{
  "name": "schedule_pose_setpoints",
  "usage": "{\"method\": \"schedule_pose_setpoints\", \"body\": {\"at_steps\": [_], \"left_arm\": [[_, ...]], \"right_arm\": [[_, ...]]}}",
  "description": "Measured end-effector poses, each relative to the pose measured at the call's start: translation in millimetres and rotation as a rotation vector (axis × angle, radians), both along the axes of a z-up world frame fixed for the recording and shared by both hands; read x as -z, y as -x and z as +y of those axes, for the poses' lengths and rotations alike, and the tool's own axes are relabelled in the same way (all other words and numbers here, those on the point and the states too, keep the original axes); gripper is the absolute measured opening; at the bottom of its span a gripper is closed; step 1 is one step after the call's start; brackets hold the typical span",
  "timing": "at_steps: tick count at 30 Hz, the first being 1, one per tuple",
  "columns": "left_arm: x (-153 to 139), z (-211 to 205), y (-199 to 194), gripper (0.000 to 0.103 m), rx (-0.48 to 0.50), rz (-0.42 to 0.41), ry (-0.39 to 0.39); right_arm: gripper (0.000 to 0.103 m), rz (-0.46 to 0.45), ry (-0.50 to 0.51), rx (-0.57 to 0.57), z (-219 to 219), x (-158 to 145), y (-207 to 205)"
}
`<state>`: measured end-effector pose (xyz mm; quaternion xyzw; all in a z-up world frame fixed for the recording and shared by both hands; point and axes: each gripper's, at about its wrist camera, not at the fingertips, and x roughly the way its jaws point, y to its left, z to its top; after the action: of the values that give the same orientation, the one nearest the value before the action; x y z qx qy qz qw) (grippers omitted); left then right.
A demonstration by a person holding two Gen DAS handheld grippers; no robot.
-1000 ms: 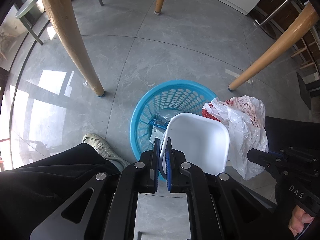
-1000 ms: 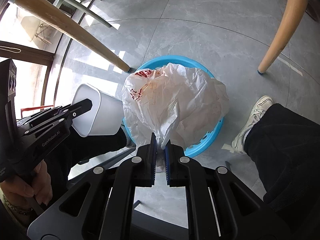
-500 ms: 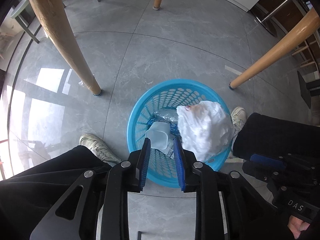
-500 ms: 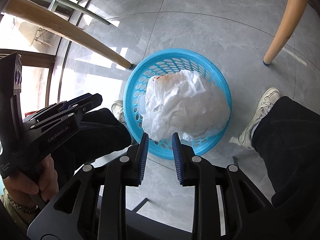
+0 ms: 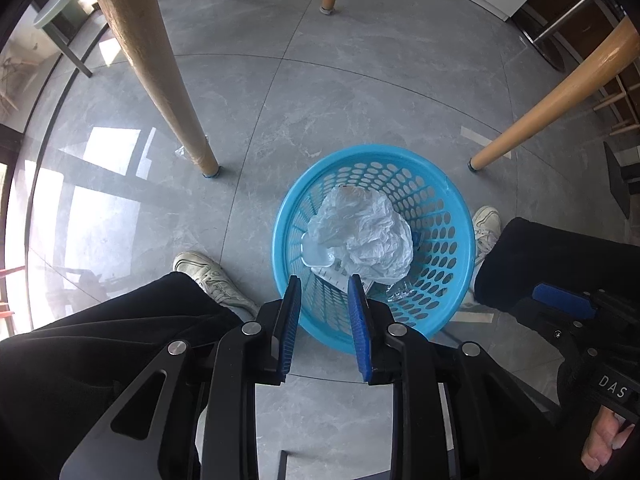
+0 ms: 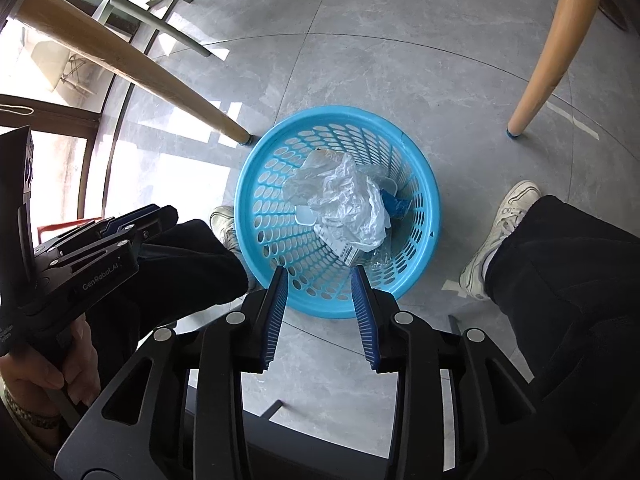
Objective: Collect trash
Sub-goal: 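Raise both open tools from the wastebasket back toward the table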
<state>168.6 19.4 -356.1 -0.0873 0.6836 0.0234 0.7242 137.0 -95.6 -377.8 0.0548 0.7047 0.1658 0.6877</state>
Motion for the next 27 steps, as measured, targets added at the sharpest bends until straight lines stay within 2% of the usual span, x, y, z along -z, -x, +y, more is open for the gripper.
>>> {"method": "schedule_pose_setpoints", "body": {"at_steps": [5,7,10,12,16,23,27], "left_arm": [[-10.1,0.2,10.3,0.030,-0.005,0.007,0.048],[-15.5,-3.8,15.5,0.033,0.011,-0.004,0.035],[-26.3,-9.4,23.0,0.038,0.047,-0.029,-0.029],[-35.6,-10.7,28.2,0.042,0.056,-0.051,-0.025],[-51.4,-5.6,38.2,0.043,0.052,-0.081,0.002],[-79.9,-1.6,64.9,0.043,0.044,-0.142,0.040],[-95.9,-3.4,78.6,0.044,0.058,-0.184,0.027]], "right_arm": [[0.039,-0.045,0.026,-0.017,-1.9,-16.6,10.7],[0.042,-0.075,0.047,-0.034,-0.5,-24.8,14.4],[0.043,-0.113,0.059,-0.057,0.6,-38.3,21.8],[0.047,-0.129,0.055,-0.060,-1.3,-46.9,27.0],[0.053,-0.168,0.033,-0.072,-6.0,-69.8,42.5],[0.055,-0.253,0.043,-0.088,-13.7,-102.8,64.0],[0.056,-0.301,0.046,-0.077,-19.1,-117.9,70.6]]}}
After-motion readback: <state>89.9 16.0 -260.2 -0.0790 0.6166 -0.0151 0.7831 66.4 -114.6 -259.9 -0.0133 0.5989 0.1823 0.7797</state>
